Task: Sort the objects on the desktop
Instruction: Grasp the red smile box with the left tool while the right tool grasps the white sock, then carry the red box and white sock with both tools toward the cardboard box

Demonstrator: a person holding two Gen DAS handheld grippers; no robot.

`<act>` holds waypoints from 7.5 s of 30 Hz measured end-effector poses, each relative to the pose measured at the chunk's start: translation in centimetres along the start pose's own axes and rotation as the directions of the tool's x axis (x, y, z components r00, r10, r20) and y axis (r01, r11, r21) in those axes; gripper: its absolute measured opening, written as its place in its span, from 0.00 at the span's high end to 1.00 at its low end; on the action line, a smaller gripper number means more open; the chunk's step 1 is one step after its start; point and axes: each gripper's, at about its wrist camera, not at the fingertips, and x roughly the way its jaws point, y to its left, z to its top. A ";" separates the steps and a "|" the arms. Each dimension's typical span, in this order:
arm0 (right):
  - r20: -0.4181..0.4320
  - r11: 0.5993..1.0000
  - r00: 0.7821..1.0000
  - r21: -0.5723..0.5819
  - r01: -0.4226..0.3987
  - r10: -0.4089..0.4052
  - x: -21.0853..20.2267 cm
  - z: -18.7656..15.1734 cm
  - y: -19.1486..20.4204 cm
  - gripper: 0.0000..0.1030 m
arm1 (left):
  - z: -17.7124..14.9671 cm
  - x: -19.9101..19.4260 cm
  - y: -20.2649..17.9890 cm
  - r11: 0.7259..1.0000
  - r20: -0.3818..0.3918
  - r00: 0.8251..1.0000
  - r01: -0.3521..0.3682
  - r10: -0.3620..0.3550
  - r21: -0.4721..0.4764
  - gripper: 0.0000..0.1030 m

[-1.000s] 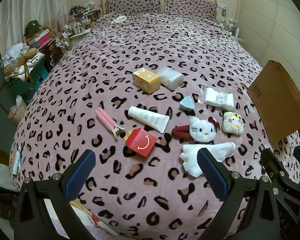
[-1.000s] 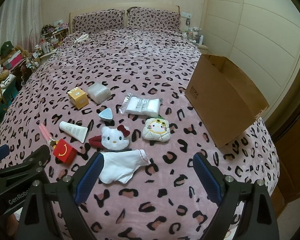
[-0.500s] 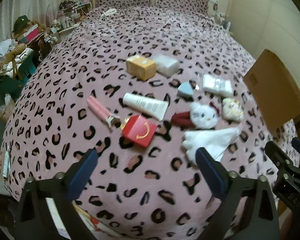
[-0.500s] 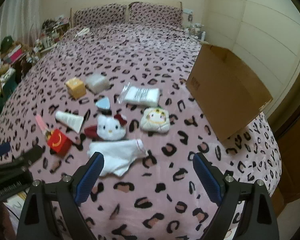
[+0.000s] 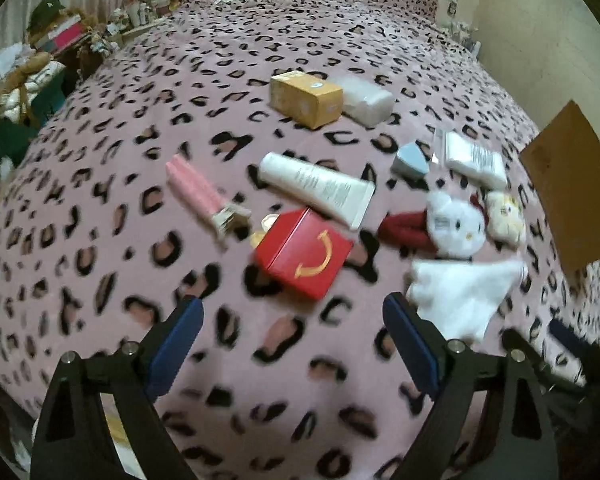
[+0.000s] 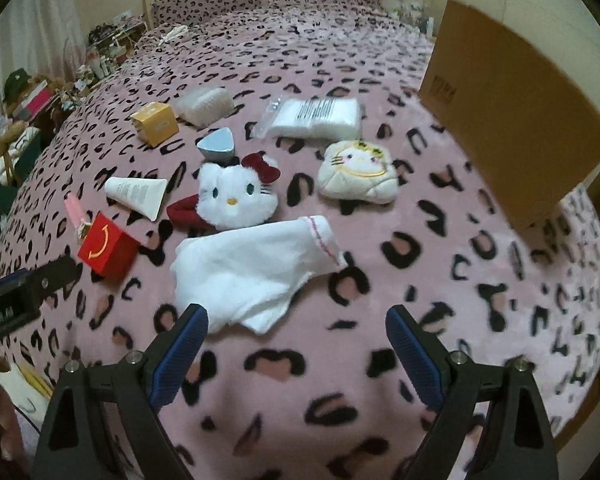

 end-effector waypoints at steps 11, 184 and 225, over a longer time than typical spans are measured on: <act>-0.087 0.995 0.994 0.080 -0.057 0.064 4.5 0.2 -1.4 0.10 | 2.5 6.4 -1.6 0.993 -0.045 0.998 0.043 -0.038 0.108 0.10; 0.298 0.979 0.950 0.202 0.032 -0.092 -14.0 4.4 -16.0 0.85 | 4.8 -7.1 -24.2 0.925 0.111 0.969 0.173 -0.222 0.338 0.52; 0.305 0.975 0.940 0.203 0.092 -0.152 -14.9 10.5 -22.1 0.85 | 11.6 -6.3 -37.2 0.817 0.016 0.940 0.289 -0.342 0.498 0.52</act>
